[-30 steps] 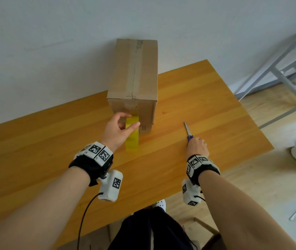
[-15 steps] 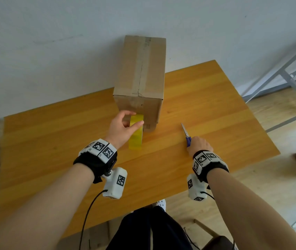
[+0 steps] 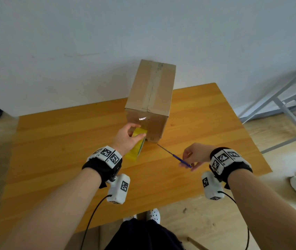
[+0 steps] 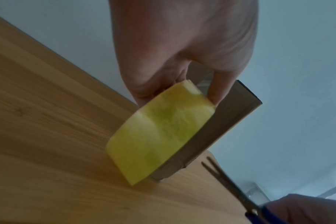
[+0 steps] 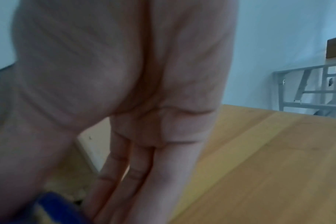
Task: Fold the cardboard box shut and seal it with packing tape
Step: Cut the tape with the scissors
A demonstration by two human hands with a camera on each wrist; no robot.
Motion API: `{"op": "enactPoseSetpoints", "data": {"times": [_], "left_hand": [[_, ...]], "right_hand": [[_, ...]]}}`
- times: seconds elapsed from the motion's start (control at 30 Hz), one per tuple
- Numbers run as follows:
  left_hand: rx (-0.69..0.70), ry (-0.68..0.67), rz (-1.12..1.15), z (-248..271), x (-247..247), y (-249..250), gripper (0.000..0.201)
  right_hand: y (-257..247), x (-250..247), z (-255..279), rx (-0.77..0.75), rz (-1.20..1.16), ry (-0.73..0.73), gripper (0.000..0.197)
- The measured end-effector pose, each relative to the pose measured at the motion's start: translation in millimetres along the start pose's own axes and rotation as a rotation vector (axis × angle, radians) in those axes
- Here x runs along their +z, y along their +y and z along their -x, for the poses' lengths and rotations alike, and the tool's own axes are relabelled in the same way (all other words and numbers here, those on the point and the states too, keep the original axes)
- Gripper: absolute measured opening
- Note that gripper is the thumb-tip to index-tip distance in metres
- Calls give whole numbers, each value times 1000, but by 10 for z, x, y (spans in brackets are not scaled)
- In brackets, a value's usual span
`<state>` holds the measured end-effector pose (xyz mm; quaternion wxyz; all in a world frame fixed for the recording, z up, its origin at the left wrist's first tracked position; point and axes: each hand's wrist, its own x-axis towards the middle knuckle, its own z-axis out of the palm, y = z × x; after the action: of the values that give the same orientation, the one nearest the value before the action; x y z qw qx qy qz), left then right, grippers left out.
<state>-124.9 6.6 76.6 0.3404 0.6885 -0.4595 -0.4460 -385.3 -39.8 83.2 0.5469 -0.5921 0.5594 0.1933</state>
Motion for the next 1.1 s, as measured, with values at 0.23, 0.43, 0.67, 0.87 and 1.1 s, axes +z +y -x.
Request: {"op": "enactPoseSetpoints", "data": {"times": [0.23,0.43,0.67,0.87,1.1], "left_hand": [[-2,12,1,6,8,-5,31],[16,16,21,65,13,32,27],[7,17,12,79,38,-10,28],[27,29,9,101,62,31,34],[26,53,5,78,85,56,32]], "right_hand": [[-337,-106,217,-106,-154,33,35],[-582,-190,274,-165,-139,77,35],[-717,-262,255,-175,-96,85,36],[-766,-303,218,-176,-64,85,41],[-809,-338,198,-205,-7,116,37]]}}
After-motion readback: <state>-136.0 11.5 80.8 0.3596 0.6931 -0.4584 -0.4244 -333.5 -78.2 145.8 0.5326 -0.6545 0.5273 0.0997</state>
